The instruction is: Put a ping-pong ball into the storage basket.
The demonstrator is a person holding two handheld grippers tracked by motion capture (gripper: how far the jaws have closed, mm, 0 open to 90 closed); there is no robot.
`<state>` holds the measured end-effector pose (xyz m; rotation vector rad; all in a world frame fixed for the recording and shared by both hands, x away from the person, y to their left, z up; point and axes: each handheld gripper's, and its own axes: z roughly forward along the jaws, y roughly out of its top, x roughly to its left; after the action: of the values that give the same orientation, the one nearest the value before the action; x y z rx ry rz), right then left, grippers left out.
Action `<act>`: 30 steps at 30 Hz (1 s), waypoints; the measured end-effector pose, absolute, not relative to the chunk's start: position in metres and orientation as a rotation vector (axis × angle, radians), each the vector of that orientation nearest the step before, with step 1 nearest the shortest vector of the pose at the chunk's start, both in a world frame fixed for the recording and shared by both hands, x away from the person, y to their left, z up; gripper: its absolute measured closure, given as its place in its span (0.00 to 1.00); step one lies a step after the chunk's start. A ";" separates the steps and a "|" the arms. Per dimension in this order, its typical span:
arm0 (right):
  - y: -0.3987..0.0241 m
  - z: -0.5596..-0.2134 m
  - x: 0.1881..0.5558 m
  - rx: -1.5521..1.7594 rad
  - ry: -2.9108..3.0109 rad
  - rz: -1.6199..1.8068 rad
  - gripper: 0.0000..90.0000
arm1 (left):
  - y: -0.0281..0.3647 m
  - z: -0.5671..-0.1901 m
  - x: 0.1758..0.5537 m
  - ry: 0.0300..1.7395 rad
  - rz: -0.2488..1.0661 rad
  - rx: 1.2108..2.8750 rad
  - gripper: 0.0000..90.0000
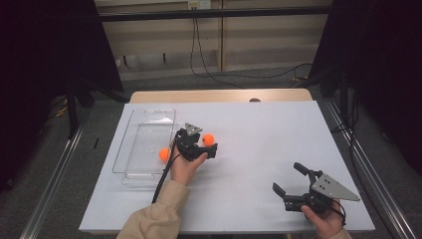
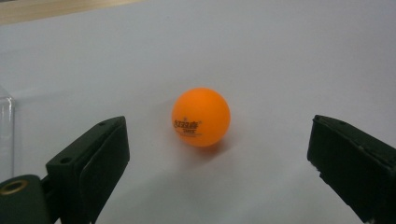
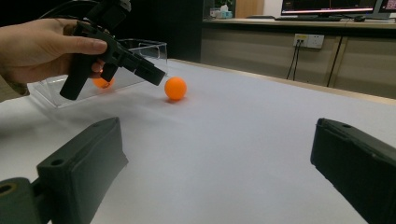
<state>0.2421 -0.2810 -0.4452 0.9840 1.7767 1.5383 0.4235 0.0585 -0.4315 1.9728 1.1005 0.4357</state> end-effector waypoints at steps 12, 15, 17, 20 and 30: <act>-0.281 -0.445 0.242 0.984 1.777 1.538 0.03 | 0.057 -0.433 0.427 1.106 0.431 1.970 0.06; -0.280 -0.445 0.242 0.985 1.779 1.541 0.03 | 0.057 -0.434 0.427 1.103 0.423 1.972 0.06; -0.280 -0.445 0.242 0.981 1.780 1.541 0.03 | 0.056 -0.434 0.428 1.106 0.425 1.970 0.06; -0.281 -0.445 0.242 0.982 1.779 1.541 0.02 | 0.054 -0.433 0.428 1.098 0.437 1.976 0.06; -0.281 -0.445 0.242 0.989 1.777 1.545 0.02 | 0.051 -0.437 0.431 1.115 0.431 1.959 0.07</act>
<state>0.2423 -0.2805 -0.4453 0.9885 1.7769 1.5448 0.4314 0.0509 -0.4366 1.9593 1.1154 0.4315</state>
